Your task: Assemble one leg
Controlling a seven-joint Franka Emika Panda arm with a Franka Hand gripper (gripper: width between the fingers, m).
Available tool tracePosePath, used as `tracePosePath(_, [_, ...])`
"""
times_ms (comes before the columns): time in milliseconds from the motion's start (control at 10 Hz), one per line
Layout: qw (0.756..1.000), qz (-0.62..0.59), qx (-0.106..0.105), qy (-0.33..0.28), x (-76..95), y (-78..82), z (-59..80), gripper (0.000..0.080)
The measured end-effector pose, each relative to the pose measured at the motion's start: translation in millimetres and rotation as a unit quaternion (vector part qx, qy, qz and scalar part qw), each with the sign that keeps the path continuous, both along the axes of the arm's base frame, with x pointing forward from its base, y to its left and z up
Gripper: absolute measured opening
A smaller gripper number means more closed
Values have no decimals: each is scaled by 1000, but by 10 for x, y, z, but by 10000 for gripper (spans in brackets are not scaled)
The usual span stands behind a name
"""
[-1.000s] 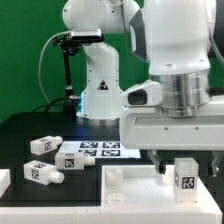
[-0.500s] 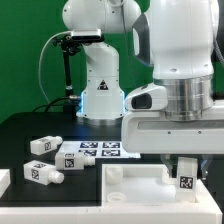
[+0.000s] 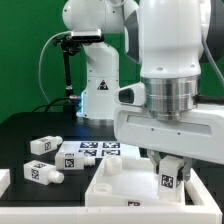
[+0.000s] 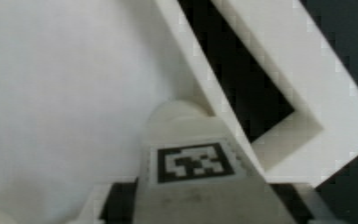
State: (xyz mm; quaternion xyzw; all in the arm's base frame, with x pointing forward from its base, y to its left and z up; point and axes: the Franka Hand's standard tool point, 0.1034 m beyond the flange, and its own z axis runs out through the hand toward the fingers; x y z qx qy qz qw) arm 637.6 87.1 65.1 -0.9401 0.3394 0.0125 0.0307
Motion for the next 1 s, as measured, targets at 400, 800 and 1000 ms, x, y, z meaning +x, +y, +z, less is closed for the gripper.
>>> tracePosePath(400, [1000,9,1,1,4,9,22,345])
tracePosePath(800, [999,31,8,-13,135,86,520,615])
tracePosePath(1000, [999,34,9,-15,140,92,533,648])
